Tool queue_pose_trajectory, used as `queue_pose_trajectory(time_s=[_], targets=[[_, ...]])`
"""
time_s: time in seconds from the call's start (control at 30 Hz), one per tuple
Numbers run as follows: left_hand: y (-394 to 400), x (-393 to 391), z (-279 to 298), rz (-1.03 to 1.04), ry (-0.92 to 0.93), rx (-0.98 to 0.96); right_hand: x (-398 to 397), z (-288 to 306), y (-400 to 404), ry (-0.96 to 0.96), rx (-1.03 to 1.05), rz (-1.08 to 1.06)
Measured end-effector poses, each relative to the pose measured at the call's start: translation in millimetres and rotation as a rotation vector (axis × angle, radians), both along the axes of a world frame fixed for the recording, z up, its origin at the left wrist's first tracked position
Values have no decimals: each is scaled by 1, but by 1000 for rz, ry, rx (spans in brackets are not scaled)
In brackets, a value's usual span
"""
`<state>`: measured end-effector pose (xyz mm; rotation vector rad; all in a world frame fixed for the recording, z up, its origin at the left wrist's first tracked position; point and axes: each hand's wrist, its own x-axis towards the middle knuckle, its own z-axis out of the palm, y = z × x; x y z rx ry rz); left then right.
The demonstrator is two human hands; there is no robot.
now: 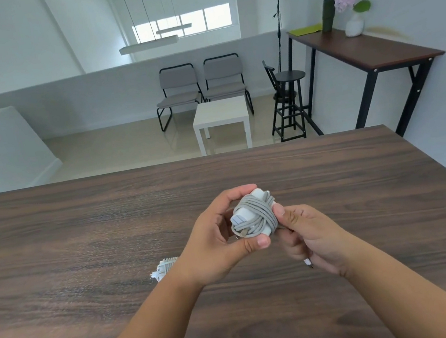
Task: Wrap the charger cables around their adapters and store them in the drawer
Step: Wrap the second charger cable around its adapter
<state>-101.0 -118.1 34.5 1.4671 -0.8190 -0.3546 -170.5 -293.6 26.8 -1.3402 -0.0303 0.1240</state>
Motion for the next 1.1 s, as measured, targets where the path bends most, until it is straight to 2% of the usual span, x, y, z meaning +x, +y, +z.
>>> queue_pose_trajectory(time_s=[0.2,0.43,0.67,0.93,1.03,1.1], targets=[[1,-2,-4,110,-180,-42,-3,13,7,-15,-128,-43],[3,-2,-8,102,-260,-15,-7,21,3,-44,-306,-66],[8,-3,-5,131,-375,30,-12,38,7,-32,-420,12],[11,-3,-5,144,-423,17,-12,40,10,-9,-367,-12],[14,0,-4,205,-424,0,-9,29,10,35,-265,-53],[17,4,-3,246,-394,-18,-7,25,13,20,-269,-54]])
